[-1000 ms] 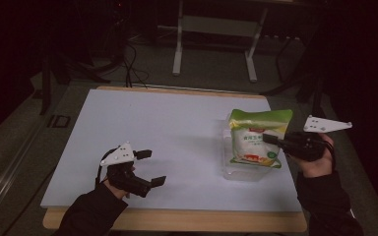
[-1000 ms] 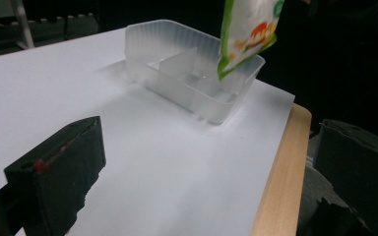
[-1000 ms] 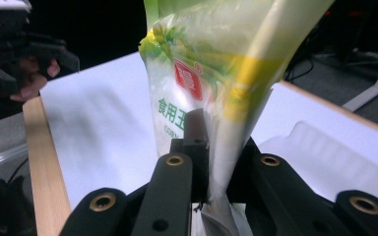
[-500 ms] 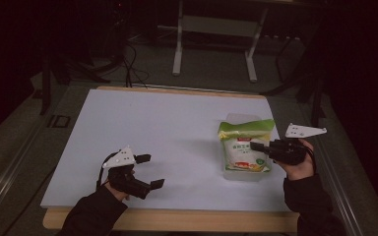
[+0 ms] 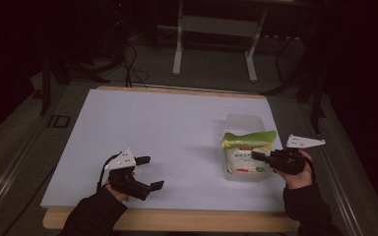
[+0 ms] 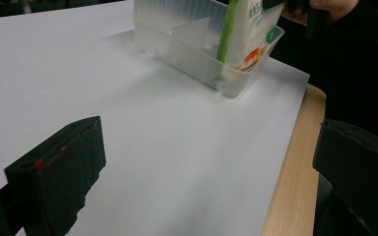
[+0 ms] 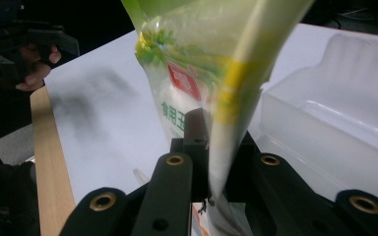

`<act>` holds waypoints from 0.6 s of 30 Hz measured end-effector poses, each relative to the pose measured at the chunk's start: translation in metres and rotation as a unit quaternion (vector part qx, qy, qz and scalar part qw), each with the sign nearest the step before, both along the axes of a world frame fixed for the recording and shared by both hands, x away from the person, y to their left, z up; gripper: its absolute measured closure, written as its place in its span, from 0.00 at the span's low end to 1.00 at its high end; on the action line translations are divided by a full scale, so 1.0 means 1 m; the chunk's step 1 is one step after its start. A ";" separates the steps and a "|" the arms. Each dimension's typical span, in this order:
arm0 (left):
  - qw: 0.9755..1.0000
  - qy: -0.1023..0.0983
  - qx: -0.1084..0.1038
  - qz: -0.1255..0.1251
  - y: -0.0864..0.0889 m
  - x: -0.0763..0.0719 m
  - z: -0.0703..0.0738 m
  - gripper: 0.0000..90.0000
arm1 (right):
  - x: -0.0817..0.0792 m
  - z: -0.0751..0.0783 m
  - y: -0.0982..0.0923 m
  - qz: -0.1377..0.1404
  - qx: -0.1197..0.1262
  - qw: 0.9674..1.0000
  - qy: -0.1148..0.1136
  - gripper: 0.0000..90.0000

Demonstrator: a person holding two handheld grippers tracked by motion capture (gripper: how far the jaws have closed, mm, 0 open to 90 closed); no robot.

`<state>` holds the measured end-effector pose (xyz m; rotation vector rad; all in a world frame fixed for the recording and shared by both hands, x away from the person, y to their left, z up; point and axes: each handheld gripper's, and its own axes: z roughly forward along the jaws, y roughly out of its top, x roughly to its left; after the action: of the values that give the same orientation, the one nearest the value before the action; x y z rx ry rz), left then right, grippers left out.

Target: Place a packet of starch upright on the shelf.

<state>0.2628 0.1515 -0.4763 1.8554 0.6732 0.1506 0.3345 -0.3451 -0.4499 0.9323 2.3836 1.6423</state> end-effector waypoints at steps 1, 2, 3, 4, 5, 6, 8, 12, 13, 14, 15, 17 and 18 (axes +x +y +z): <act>1.000 0.000 0.002 0.000 0.000 0.000 -0.001 0.00 | -0.001 -0.001 -0.002 -0.004 -0.004 1.000 -0.001 0.94; 1.000 0.000 0.001 -0.002 0.000 0.000 -0.001 0.00 | -0.002 -0.003 -0.004 -0.007 -0.016 1.000 -0.004 0.94; 1.000 0.001 0.000 -0.002 0.000 0.000 -0.002 0.00 | -0.003 -0.004 -0.006 -0.012 -0.024 1.000 -0.006 0.94; 1.000 0.003 -0.001 -0.002 0.000 0.000 -0.003 0.00 | -0.004 -0.006 -0.008 -0.013 -0.024 1.000 -0.005 0.94; 1.000 0.003 -0.001 -0.002 0.000 0.000 -0.003 0.00 | -0.005 -0.008 -0.011 -0.016 -0.027 0.999 -0.004 0.94; 1.000 0.003 -0.002 -0.002 0.000 0.000 -0.003 0.00 | -0.006 -0.010 -0.013 -0.021 -0.029 0.999 -0.005 0.94; 1.000 0.001 -0.003 0.000 0.000 0.001 -0.003 0.00 | -0.006 -0.013 -0.017 -0.022 -0.021 1.000 -0.002 0.94; 1.000 -0.003 -0.004 0.000 0.000 0.000 -0.001 0.00 | -0.006 -0.013 -0.016 -0.024 -0.024 0.999 -0.006 0.93; 1.000 -0.005 -0.003 -0.001 0.000 -0.001 0.000 0.00 | -0.005 -0.012 -0.016 -0.024 -0.022 0.999 -0.004 0.93; 1.000 -0.005 -0.003 -0.001 0.000 -0.001 0.000 0.00 | -0.005 -0.012 -0.016 -0.026 -0.021 0.999 -0.001 0.93; 1.000 -0.006 0.000 -0.002 0.000 -0.002 0.000 0.00 | -0.005 -0.012 -0.017 -0.028 -0.021 0.999 -0.001 0.90; 1.000 -0.009 0.000 -0.003 0.001 -0.003 0.001 0.00 | -0.006 -0.010 -0.017 -0.034 -0.023 0.999 -0.003 0.86; 1.000 -0.008 0.001 -0.003 0.001 -0.003 0.001 0.00 | -0.007 -0.008 -0.018 -0.036 -0.021 0.999 -0.006 0.81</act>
<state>0.2596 0.1528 -0.4754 1.8570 0.6561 0.1624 0.3280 -0.3627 -0.4580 0.9851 2.3386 1.5611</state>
